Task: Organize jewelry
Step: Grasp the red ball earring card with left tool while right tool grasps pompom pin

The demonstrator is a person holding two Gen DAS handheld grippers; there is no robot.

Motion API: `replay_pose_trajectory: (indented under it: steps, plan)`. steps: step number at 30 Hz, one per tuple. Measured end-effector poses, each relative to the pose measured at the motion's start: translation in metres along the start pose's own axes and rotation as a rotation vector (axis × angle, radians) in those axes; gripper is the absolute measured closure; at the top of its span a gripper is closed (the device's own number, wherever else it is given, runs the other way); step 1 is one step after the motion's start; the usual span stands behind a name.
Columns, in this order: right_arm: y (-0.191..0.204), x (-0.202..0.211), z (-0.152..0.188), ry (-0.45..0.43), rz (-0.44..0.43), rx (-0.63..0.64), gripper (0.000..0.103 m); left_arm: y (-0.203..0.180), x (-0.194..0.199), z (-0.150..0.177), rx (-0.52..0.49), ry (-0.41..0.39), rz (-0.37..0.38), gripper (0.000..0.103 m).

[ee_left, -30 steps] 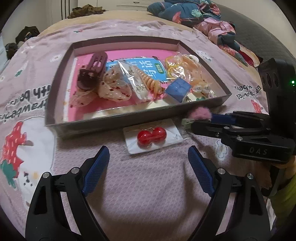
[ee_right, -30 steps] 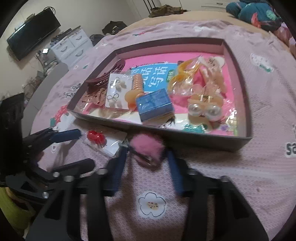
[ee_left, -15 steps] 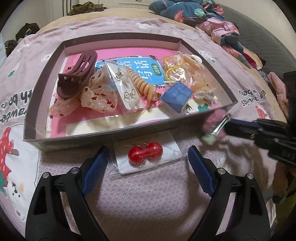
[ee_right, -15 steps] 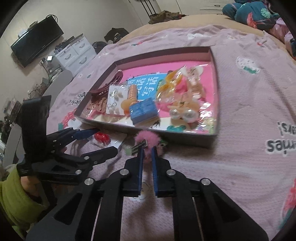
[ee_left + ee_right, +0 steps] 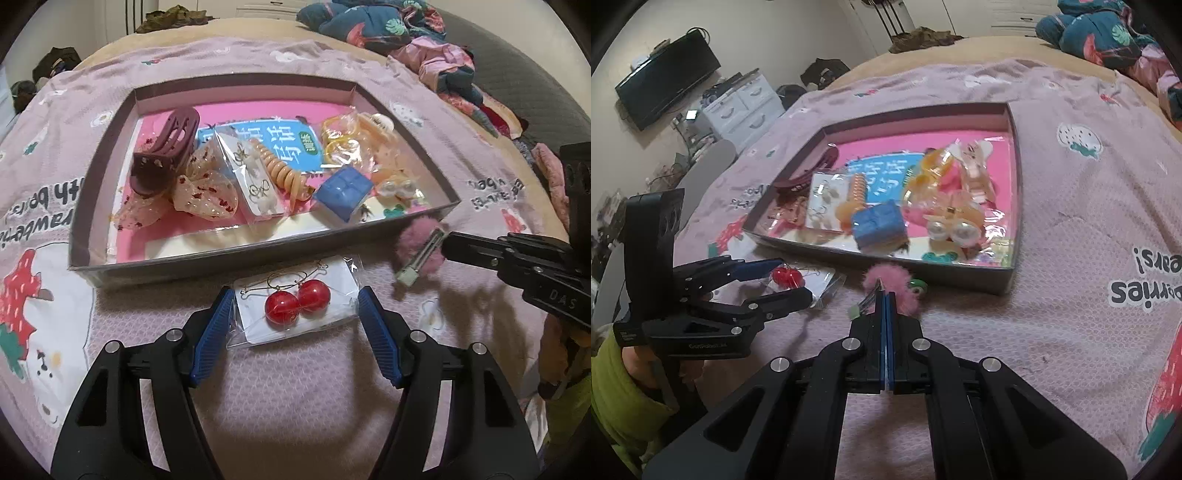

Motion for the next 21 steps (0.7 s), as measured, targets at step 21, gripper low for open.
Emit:
replay_pose_trajectory:
  steps: [21]
  plan:
    - [0.013, 0.045, -0.077, -0.116, 0.054, 0.083, 0.103, 0.02, 0.086, -0.085, 0.038, -0.214, -0.021, 0.043]
Point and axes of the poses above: each gripper's, at about its wrist camera, not at the fingertips, and x roughly against the way its jaws point, y to its left, z to its underside, the point moved 10 cm from there along -x, roughly the way its jaws point, and after that the axes turned 8 degrees about x, right-handed, at the moved point
